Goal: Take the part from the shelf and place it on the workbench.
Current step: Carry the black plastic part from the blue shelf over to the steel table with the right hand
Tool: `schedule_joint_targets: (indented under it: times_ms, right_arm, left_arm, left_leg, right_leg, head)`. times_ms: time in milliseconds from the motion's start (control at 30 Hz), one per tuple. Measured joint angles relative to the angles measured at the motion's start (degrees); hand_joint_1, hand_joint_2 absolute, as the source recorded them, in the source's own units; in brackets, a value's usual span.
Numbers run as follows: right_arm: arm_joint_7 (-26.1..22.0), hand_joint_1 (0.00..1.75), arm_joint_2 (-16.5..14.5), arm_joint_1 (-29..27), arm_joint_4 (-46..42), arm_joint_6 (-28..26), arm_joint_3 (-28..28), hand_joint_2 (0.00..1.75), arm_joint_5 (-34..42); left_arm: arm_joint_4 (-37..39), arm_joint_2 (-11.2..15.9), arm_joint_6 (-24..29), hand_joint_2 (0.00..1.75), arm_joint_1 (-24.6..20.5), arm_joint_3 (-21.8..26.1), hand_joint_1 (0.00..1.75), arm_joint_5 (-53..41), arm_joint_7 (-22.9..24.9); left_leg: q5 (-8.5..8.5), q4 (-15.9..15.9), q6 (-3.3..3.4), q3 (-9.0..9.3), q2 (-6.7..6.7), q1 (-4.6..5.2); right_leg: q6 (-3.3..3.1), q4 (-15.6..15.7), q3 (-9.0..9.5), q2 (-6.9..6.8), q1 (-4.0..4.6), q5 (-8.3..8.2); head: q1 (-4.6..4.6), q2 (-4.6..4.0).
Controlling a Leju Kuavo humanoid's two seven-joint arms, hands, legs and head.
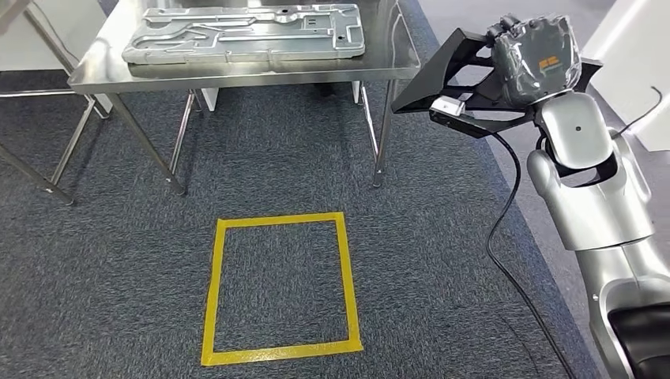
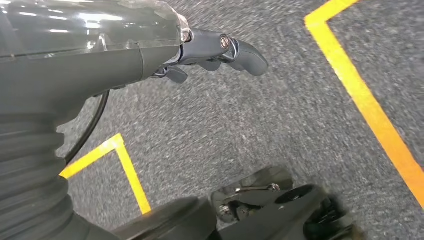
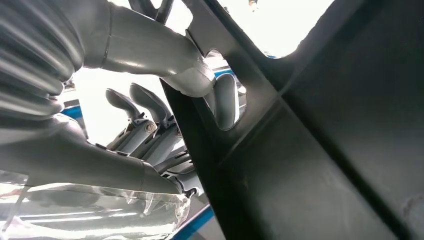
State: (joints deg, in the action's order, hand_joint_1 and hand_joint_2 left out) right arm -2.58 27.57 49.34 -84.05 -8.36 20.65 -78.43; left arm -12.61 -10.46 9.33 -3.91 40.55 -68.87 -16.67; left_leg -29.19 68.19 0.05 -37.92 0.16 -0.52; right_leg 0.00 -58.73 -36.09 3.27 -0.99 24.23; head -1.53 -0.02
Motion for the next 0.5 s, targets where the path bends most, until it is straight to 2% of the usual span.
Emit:
schedule_joint_targets:
  times_ms: [33, 67, 133, 200, 500]
  right_arm:
    - [0.0, 1.75, 0.0, 0.0, 0.0, 0.0, 0.0, 1.75, 0.0]
    - [0.0, 1.75, -0.1, 0.1, 0.0, -0.1, 0.0, 1.75, 0.0]
    - [0.0, 1.75, -0.1, 0.1, 0.0, -0.2, 0.0, 1.75, -0.3]
    - [0.1, 1.75, -0.1, 0.1, 0.0, -0.2, -0.1, 1.75, -0.5]
    - [0.1, 1.75, -0.1, 0.4, 0.1, -0.2, -0.2, 1.75, -0.9]
  left_arm:
    - [0.0, 0.1, 0.0, 1.75, 0.0, 0.0, 0.00, 0.0, 0.0]
    - [0.0, 0.1, 0.0, 1.75, -0.1, 0.1, 0.00, 0.1, 0.0]
    - [0.0, 0.1, -0.1, 1.75, -0.3, 0.1, 0.00, 0.2, 0.0]
    - [0.0, 0.0, -0.1, 1.75, -0.3, 0.2, 0.00, 0.2, 0.1]
    - [0.0, 0.1, 0.0, 1.75, -0.3, 0.5, 0.00, -0.3, 0.3]
  left_leg:
    - [1.76, -3.7, 0.44, 1.48, -0.45, 0.08]
    - [2.82, -6.6, 0.71, 2.66, -0.82, 0.12]
    - [3.17, -8.9, 0.68, 3.46, -1.35, 0.16]
    - [3.31, -9.2, 0.55, 3.47, -1.44, 0.26]
    - [3.54, -9.0, 1.53, 3.06, -1.74, 0.65]
  right_leg:
    - [0.08, -0.1, 0.01, 0.37, 0.15, 0.03]
    - [0.25, -0.2, -0.07, 0.75, 0.21, 0.01]
    - [0.55, -0.4, -0.38, 1.12, 0.30, 0.01]
    - [0.67, -0.3, -0.50, 1.04, 0.16, -0.05]
    - [1.80, 0.7, -0.30, 0.71, -0.20, -0.70]
  head:
    - [0.00, 0.00]
    - [0.00, 0.00]
    - [0.00, 0.00]
    - [0.00, 0.00]
    - [0.00, 0.00]
